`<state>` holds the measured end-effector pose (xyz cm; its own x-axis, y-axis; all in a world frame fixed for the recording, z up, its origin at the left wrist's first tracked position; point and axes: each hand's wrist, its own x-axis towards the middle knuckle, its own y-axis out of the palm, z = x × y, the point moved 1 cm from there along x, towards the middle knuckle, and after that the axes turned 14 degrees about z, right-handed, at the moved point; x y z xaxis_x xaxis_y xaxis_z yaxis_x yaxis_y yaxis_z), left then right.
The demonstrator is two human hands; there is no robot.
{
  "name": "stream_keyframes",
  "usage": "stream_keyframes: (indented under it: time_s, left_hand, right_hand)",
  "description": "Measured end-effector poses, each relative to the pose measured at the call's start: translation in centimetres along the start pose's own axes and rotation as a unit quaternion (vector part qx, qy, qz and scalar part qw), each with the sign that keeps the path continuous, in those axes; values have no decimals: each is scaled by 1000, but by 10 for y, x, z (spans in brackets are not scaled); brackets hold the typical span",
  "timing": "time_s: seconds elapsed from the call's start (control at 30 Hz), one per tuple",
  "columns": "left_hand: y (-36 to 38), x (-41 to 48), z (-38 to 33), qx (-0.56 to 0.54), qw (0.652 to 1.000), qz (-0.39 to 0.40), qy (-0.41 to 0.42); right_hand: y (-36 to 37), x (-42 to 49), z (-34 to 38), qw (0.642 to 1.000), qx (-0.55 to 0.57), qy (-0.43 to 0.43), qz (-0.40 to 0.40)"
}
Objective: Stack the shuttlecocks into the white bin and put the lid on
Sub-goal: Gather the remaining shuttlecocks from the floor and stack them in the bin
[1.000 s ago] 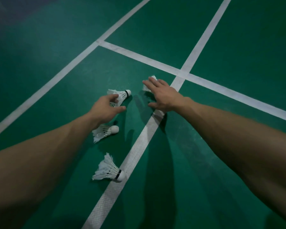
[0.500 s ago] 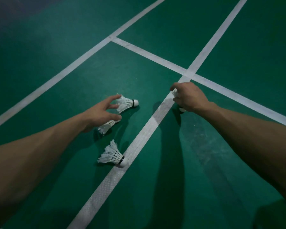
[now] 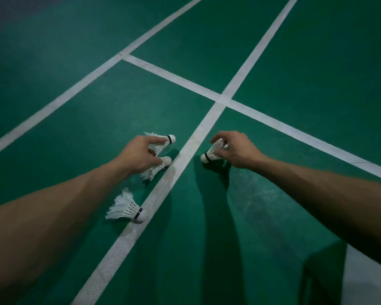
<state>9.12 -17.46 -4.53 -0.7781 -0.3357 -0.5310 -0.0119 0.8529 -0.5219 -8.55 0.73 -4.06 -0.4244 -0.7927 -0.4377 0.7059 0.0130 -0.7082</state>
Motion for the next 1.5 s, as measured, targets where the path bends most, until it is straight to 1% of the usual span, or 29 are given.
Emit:
stream_keyframes:
  time_s: [0.07,0.13,0.2,0.37,0.53,0.63,0.77,0.93,1.03,1.1,1.17,1.27,1.33,1.4,1.5]
  left_hand:
    - [10,-9,-16,-3,999,4,36]
    - [15,-13,-27,-16,998,9,56]
    - [27,-16,-49,-27,996,37,80]
    - [70,-29,-144,-32,978,109,177]
    - [117,-64,-251,0,953,156,260]
    - [152,-93,-304,17,933,176,313]
    - [201,-116,-349,56,914,206,346]
    - [268,-121,-373,71,897,253,354]
    - [303,-121,-376,109,887,284,347]
    - [319,-119,-374,130,882,301,338]
    - [328,-119,-373,141,882,303,332]
    - [333,-116,-371,152,888,301,312]
    - [333,-112,-368,171,888,291,313]
    - [334,-108,-365,188,884,283,321]
    - [335,-106,-362,193,881,281,329]
  right_hand:
    - [-6,-21,-6,1000,3,-1,-12]
    - [-12,-34,-4,1000,22,-6,-19]
    - [-23,-61,-8,999,36,3,-39]
    - [-72,-158,-43,990,81,36,-111]
    - [-121,-266,-81,965,151,71,-200]
    - [-132,-326,-100,946,224,80,-221]
    - [-131,-388,-130,929,256,102,-247]
    - [-118,-445,-168,912,280,142,-263]
    - [-107,-477,-193,905,273,177,-274]
    - [-103,-498,-209,905,245,206,-282]
    - [-97,-516,-222,907,216,243,-266]
    - [-84,-530,-239,901,217,294,-233]
    - [-79,-532,-248,899,203,321,-219]
    - [-76,-530,-253,896,215,332,-199]
    - [-65,-522,-250,892,284,314,-157]
